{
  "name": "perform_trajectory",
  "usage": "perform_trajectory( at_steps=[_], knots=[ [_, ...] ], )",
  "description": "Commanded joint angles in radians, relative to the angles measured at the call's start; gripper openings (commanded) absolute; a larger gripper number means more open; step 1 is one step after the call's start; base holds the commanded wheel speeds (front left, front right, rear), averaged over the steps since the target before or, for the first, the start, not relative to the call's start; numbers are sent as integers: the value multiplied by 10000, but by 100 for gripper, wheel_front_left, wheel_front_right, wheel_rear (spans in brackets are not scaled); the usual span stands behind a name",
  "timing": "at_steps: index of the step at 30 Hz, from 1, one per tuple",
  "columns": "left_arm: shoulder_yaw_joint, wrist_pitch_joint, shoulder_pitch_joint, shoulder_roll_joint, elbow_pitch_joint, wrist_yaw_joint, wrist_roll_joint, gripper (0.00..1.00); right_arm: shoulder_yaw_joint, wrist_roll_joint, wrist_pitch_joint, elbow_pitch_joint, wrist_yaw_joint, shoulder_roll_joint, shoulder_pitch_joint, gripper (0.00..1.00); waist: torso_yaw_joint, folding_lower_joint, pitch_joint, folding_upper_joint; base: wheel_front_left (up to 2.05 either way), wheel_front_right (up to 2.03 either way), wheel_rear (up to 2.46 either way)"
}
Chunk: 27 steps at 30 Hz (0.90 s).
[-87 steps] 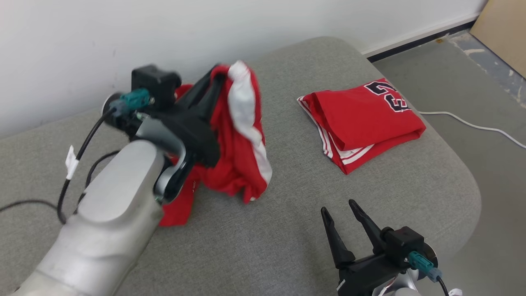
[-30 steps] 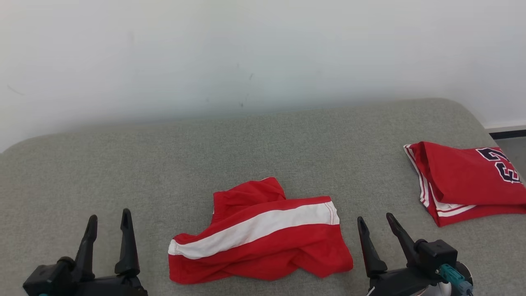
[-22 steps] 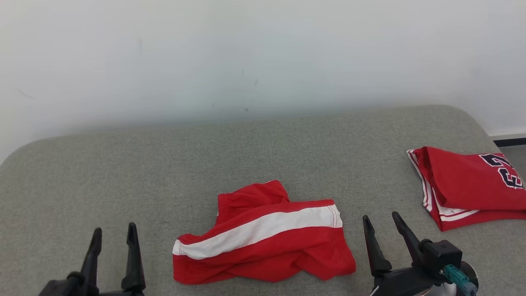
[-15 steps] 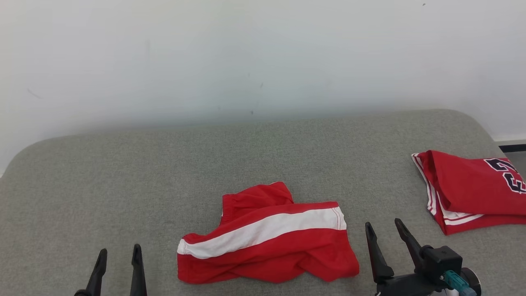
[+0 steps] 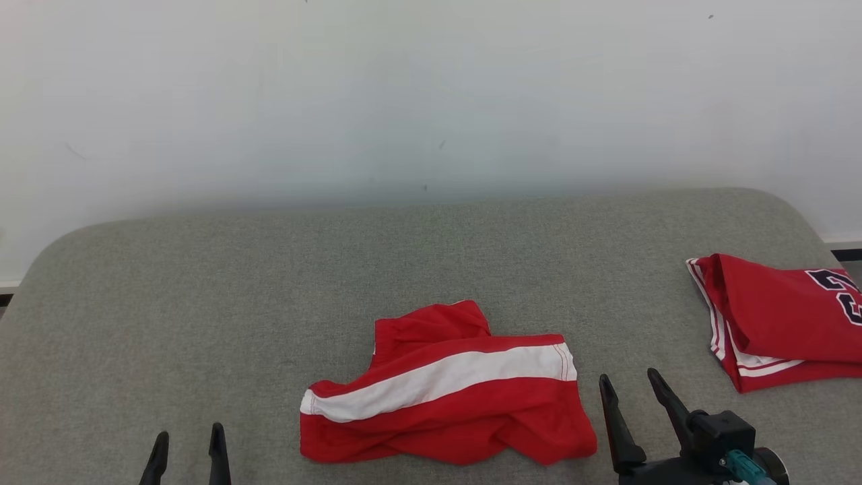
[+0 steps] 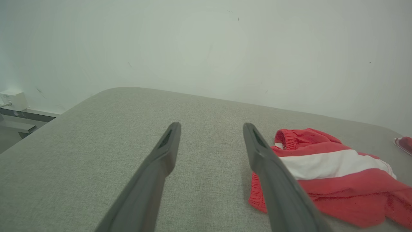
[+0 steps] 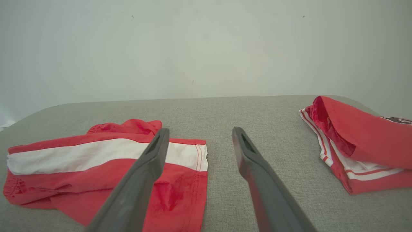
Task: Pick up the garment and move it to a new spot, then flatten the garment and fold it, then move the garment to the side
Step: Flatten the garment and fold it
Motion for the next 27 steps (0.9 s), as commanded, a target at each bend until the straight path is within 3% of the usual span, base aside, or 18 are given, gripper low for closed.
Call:
perform_trajectory(
  at_steps=[1, 17, 27],
  knots=[
    [39, -45, 29, -31, 26, -28, 89, 100, 11, 27, -13, -27, -28, -3, 42, 100, 0, 0, 4, 0, 0, 0, 0],
    [-141, -45, -27, -184, 510, -236, 102, 100, 60, 221, 174, 83, -28, -2, -165, 100, -73, 0, 83, 0, 0, 0, 0],
    [-1106, 1245, -1795, 36, 2204, -688, -89, 100, 309, 867, 2116, 1493, -28, -363, -2017, 100, -120, 0, 706, 0, 0, 0, 0]
  ],
)
